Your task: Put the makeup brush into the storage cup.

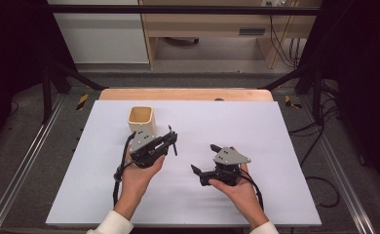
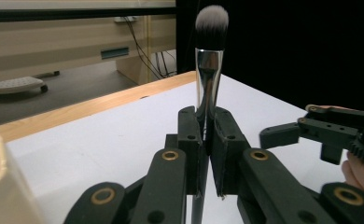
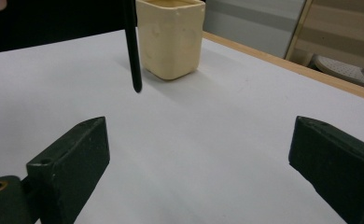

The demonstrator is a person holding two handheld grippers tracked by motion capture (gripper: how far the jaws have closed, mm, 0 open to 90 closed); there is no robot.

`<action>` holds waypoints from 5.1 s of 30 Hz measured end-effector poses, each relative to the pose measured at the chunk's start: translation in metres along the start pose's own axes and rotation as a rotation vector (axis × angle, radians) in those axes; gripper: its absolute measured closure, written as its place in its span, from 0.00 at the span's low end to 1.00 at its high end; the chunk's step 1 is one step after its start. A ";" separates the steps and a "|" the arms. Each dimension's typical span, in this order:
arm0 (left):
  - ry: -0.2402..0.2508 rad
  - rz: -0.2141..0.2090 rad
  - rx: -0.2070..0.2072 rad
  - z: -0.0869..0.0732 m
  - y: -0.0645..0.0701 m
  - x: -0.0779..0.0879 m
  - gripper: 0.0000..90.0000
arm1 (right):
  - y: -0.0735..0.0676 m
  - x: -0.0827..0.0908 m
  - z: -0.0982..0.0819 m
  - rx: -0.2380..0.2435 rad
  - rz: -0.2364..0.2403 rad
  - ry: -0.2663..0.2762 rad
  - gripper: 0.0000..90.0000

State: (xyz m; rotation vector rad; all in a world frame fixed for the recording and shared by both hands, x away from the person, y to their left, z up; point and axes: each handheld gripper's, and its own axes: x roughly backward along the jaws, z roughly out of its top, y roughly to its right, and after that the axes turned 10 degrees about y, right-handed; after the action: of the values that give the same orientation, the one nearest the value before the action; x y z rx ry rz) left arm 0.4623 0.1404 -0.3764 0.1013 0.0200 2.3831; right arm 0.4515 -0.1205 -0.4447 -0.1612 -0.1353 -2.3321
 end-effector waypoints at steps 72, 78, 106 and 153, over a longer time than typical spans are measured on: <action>0.069 0.216 -0.057 0.055 -0.096 0.025 0.93 | 0.064 0.091 -0.030 -0.035 -0.247 0.050 0.05; 0.069 0.232 -0.051 0.053 -0.103 0.024 0.93 | 0.066 0.099 -0.032 -0.033 -0.254 0.075 0.05; 0.083 0.285 -0.057 0.047 -0.120 0.011 0.93 | 0.063 0.113 -0.040 -0.036 -0.257 0.087 0.04; 0.027 0.294 -0.056 0.021 -0.126 -0.012 0.93 | 0.062 0.112 -0.037 -0.035 -0.250 0.106 0.04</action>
State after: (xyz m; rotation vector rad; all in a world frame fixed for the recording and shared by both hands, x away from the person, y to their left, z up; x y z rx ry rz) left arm 0.5592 0.2236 -0.3617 0.0472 -0.0527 2.6767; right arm 0.4157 -0.2480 -0.4604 -0.0385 -0.0650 -2.5867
